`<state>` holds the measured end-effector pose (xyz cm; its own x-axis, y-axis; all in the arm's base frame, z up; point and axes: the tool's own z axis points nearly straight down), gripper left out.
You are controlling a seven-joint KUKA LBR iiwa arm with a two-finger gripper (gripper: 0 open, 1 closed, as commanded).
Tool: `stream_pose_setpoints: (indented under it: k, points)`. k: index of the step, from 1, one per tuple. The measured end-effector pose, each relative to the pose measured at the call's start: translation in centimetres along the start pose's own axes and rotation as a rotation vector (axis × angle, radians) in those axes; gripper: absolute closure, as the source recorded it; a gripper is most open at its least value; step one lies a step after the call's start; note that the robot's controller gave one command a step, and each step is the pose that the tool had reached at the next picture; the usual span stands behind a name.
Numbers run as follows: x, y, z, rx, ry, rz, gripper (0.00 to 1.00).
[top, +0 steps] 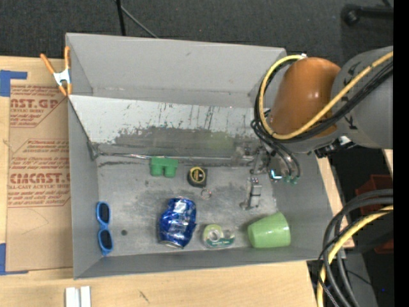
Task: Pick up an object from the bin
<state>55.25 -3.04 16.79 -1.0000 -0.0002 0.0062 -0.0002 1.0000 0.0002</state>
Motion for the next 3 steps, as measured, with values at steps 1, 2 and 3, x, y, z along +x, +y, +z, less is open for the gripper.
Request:
stream_pose_setpoints:
  k: [1, 2, 3]
  points:
    - [6.0, 2.8, 10.0, 0.0, -0.002, -0.323, 0.0]
    - [5.5, -9.4, 6.8, 0.005, -0.008, -0.338, 0.0]
    - [6.7, -8.4, 6.8, 0.001, -0.005, -0.503, 0.0]
